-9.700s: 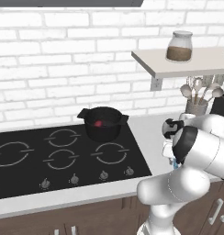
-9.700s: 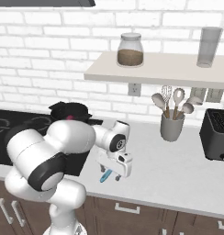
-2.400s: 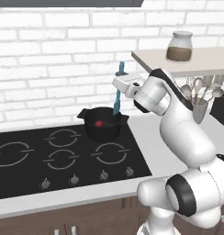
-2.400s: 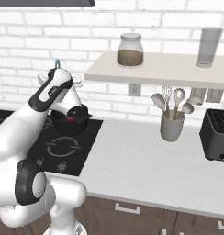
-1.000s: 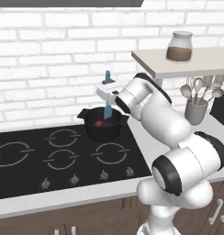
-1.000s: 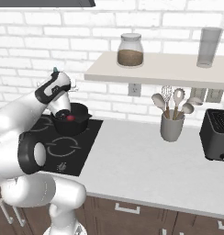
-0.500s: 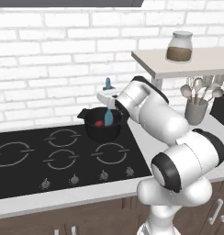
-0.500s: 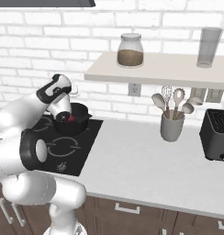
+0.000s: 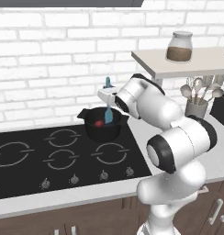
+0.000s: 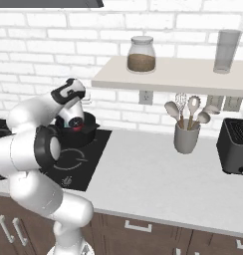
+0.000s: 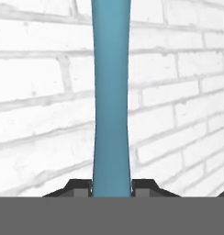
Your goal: Put the tomato and eggplant in the pot. Retrieve the spatula and lightly stir the vegetables in the pot.
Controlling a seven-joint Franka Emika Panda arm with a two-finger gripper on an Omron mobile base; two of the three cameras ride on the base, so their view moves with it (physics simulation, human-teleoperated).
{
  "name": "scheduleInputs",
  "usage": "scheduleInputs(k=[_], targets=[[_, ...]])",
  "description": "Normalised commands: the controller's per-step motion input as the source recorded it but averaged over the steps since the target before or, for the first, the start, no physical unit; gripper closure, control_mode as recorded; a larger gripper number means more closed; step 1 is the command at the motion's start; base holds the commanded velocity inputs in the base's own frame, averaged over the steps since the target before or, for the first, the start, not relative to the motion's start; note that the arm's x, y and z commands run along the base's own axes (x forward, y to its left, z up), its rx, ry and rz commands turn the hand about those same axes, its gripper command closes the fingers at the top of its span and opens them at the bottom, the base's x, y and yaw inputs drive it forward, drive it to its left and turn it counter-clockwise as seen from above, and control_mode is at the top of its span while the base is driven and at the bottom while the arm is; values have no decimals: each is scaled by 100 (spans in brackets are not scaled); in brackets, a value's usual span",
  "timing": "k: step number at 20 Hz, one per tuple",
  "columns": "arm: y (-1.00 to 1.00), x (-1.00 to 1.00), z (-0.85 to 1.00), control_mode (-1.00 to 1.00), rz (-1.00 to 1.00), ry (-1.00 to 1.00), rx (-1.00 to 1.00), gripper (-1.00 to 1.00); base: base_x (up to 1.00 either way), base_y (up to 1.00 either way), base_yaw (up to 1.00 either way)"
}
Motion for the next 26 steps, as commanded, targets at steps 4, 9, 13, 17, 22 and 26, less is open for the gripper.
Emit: scheduleInputs(k=[4,9,13,17,22,26], targets=[[1,38,-24,-100,0,0,-6,100,0,0,0],[6,31,-42,-100,0,0,-10,100,0,0,0],[13,29,-18,-100,-1,0,-8,100,0,0,0],[18,9,-3,-100,-2,0,-3,100,0,0,0],[20,5,-15,-100,-2,0,0,100,0,0,0],[13,10,-27,-100,0,0,0,100,0,0,0]])
